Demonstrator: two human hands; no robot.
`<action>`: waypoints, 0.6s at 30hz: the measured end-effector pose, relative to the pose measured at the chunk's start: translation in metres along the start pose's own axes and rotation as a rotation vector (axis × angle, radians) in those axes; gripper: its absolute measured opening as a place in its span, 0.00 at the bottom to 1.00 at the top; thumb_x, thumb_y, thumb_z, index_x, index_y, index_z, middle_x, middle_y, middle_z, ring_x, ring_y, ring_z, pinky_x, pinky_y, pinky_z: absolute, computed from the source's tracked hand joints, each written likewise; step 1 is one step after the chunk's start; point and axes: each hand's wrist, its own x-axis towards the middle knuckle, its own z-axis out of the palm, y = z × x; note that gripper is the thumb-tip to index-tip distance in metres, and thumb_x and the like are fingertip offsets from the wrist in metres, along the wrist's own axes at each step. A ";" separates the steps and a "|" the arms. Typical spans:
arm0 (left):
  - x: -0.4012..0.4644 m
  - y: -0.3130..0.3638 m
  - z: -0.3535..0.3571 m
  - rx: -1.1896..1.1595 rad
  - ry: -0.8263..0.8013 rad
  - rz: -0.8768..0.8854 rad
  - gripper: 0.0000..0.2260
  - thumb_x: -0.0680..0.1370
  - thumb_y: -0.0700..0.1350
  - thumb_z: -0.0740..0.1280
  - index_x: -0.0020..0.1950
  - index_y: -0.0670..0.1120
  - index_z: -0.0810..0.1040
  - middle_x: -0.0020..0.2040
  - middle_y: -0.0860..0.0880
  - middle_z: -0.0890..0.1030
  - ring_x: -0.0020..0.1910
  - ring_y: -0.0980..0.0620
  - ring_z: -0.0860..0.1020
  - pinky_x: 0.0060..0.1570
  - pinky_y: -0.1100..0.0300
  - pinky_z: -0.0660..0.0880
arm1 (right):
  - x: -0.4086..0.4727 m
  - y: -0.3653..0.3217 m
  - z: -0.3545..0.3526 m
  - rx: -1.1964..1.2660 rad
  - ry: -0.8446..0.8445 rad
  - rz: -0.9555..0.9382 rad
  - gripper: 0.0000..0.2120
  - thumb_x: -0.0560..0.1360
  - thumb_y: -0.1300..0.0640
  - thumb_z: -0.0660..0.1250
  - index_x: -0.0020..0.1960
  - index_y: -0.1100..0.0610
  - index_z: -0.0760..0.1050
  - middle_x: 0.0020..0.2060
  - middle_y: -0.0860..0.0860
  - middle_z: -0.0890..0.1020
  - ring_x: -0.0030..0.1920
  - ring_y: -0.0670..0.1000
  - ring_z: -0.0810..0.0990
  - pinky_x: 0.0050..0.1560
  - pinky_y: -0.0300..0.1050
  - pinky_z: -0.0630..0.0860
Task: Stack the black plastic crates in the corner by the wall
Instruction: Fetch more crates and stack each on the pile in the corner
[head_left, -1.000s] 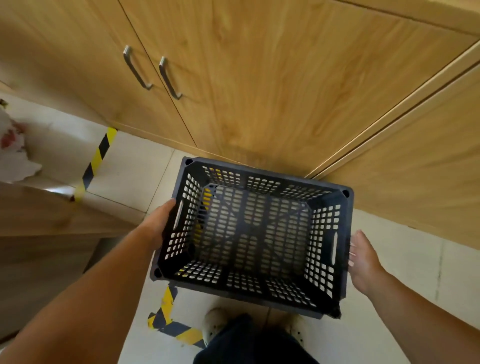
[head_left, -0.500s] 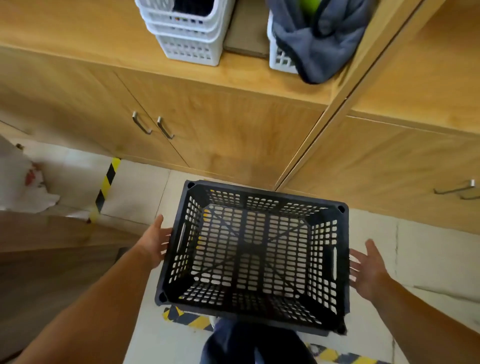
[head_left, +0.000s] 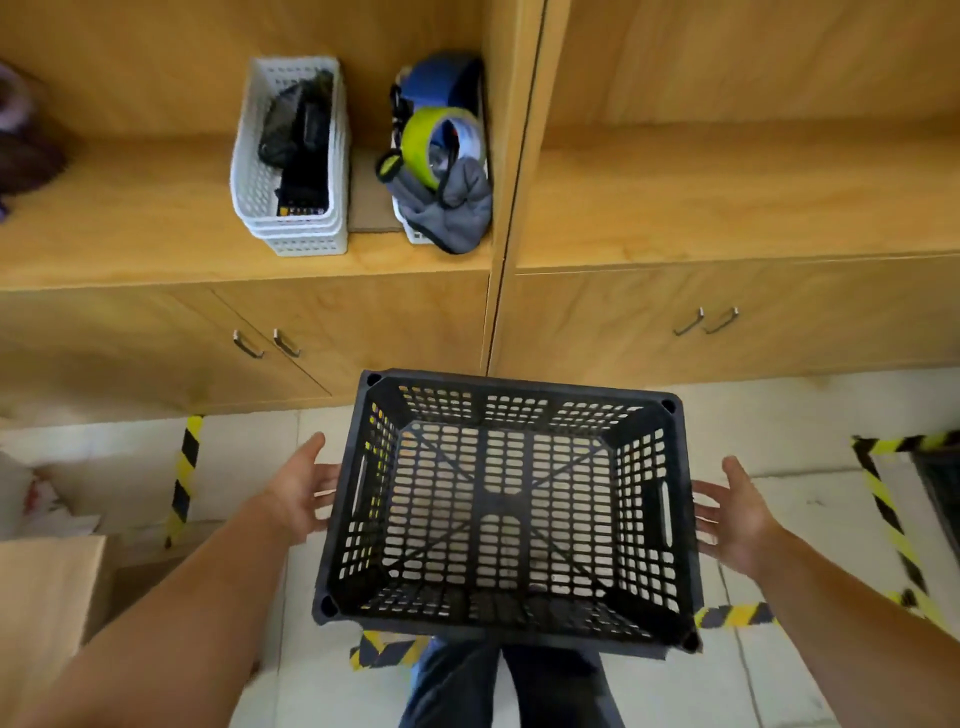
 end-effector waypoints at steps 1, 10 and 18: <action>-0.010 0.004 0.004 0.019 -0.014 0.005 0.27 0.77 0.65 0.54 0.47 0.42 0.78 0.45 0.45 0.77 0.50 0.45 0.74 0.61 0.46 0.69 | -0.012 0.005 -0.007 0.033 0.022 0.001 0.35 0.75 0.32 0.47 0.66 0.58 0.70 0.58 0.59 0.76 0.57 0.59 0.73 0.60 0.56 0.67; -0.068 0.033 0.070 0.299 -0.152 0.056 0.28 0.78 0.66 0.50 0.49 0.44 0.76 0.43 0.45 0.73 0.46 0.47 0.73 0.47 0.52 0.69 | -0.090 0.051 -0.091 0.334 0.180 -0.014 0.39 0.75 0.31 0.44 0.66 0.62 0.70 0.62 0.60 0.74 0.63 0.59 0.71 0.66 0.57 0.64; -0.104 0.032 0.180 0.557 -0.212 0.090 0.30 0.77 0.67 0.51 0.53 0.42 0.75 0.41 0.45 0.73 0.43 0.46 0.73 0.44 0.51 0.70 | -0.133 0.097 -0.188 0.565 0.264 0.000 0.35 0.76 0.33 0.44 0.60 0.62 0.71 0.45 0.59 0.76 0.44 0.56 0.74 0.40 0.46 0.69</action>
